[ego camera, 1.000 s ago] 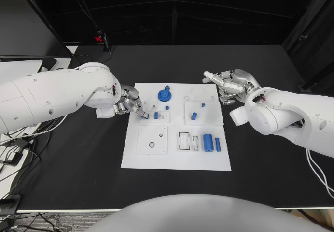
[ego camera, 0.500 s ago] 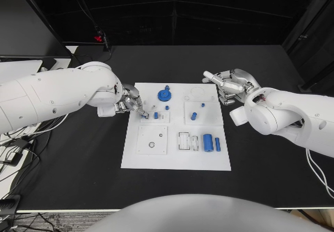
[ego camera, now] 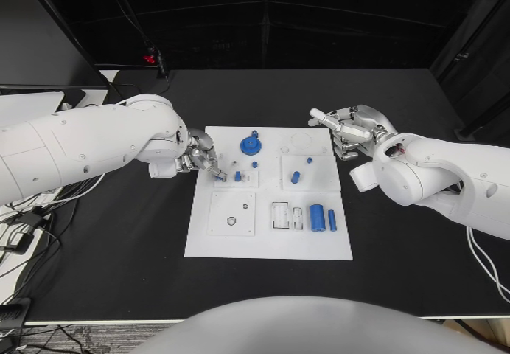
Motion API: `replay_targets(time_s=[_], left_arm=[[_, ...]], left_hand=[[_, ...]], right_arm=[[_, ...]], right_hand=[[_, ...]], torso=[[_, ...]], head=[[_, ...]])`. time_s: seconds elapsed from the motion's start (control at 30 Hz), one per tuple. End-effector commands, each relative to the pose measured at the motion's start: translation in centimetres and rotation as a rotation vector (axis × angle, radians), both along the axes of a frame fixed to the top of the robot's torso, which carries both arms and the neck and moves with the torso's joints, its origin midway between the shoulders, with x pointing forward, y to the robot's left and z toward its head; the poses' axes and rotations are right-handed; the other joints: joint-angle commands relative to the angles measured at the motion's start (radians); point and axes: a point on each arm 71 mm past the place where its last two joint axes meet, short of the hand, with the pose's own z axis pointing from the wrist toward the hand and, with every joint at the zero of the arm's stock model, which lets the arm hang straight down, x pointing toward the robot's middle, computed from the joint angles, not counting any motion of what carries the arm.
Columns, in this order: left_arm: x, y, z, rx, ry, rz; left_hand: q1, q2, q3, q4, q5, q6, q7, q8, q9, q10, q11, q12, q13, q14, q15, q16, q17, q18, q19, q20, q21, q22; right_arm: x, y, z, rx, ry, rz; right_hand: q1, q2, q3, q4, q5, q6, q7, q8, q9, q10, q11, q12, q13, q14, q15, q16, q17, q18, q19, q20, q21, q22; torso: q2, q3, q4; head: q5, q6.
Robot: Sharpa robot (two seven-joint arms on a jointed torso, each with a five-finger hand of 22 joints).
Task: Assemble the parts on the task board
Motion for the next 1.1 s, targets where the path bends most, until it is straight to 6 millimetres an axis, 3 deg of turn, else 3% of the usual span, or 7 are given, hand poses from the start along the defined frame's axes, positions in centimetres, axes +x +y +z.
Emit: replay_targets(time_s=[0.03, 1.1], left_arm=[[-0.07, 0.06, -0.11, 0.030, 0.017, -0.012], [0.27, -0.36, -0.26, 0.023, 0.016, -0.018]], left_hand=[[0.002, 0.012, 0.005, 0.000, 0.002, 0.010, -0.004, 0.004, 0.002, 0.108, -0.002, -0.002, 0.260, 0.104, -0.005, 0.001, 0.263, -0.006, 0.106, -0.003, 0.003, 0.263], [-0.014, 0.013, 0.006, -0.001, 0.002, 0.009, -0.004, 0.002, 0.001, 0.108, -0.002, -0.002, 0.260, 0.104, -0.004, 0.001, 0.263, -0.006, 0.106, -0.003, 0.003, 0.263]], right_arm=[[-0.02, 0.12, 0.15, 0.003, -0.009, 0.007], [0.03, 0.19, 0.12, 0.003, -0.007, 0.010]], right_hand=[[0.000, 0.007, -0.008, -0.001, 0.006, -0.006, -0.002, 0.005, -0.001, 0.108, -0.004, 0.003, 0.263, 0.108, -0.002, 0.002, 0.263, 0.003, 0.039, -0.003, -0.004, 0.230], [0.000, 0.007, -0.008, -0.001, 0.006, -0.006, -0.002, 0.005, -0.001, 0.108, -0.004, 0.003, 0.263, 0.108, -0.002, 0.002, 0.263, 0.003, 0.039, -0.003, -0.004, 0.230]], torso=[[0.000, 0.0001, -0.0001], [0.000, 0.0002, 0.0007]], head=[[0.000, 0.000], [-0.005, 0.000]])
